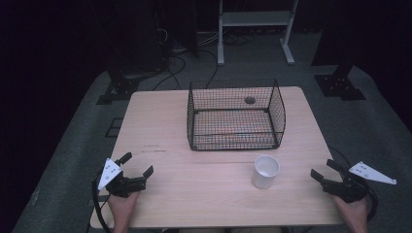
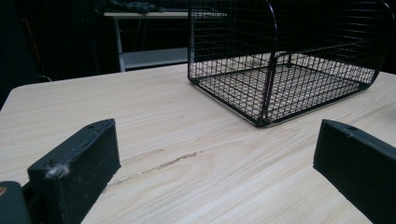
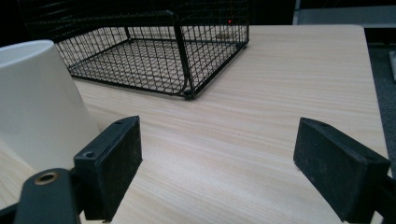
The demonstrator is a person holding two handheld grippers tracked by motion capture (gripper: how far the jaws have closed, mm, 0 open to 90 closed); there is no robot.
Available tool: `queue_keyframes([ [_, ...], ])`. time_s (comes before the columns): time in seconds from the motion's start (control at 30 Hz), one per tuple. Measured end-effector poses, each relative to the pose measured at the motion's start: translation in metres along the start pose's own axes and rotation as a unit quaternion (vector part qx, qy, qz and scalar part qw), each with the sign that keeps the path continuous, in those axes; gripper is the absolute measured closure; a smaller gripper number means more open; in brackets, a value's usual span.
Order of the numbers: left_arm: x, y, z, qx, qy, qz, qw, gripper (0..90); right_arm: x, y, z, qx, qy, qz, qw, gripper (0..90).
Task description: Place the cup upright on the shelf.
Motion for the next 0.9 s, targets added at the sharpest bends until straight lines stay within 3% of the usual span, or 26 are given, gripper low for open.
queue_keyframes([
  [0.2,0.0,0.001,0.0,0.001,0.001,-0.001,1.0,0.0,-0.005,-0.003,0.0,0.005,-0.002,0.009,0.9999,14.1],
  [0.4,-0.001,0.001,0.0,0.003,0.004,-0.002,1.0,0.0,-0.012,-0.012,-0.003,-0.009,-0.004,0.022,0.9997,14.0],
  [0.9,-0.001,0.001,0.002,0.0,0.003,-0.004,1.0,0.0,-0.032,-0.055,-0.016,-0.061,-0.012,0.08,0.9949,14.0],
])
Point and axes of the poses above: each handheld gripper's, and its own axes: z roughly backward along the jaws, x roughly out of its underside, y roughly to its right, the point moved 7 cm from there along -z, roughly forward along the jaws, and after that the axes turned 3 degrees about -x, right-handed, at the moved point
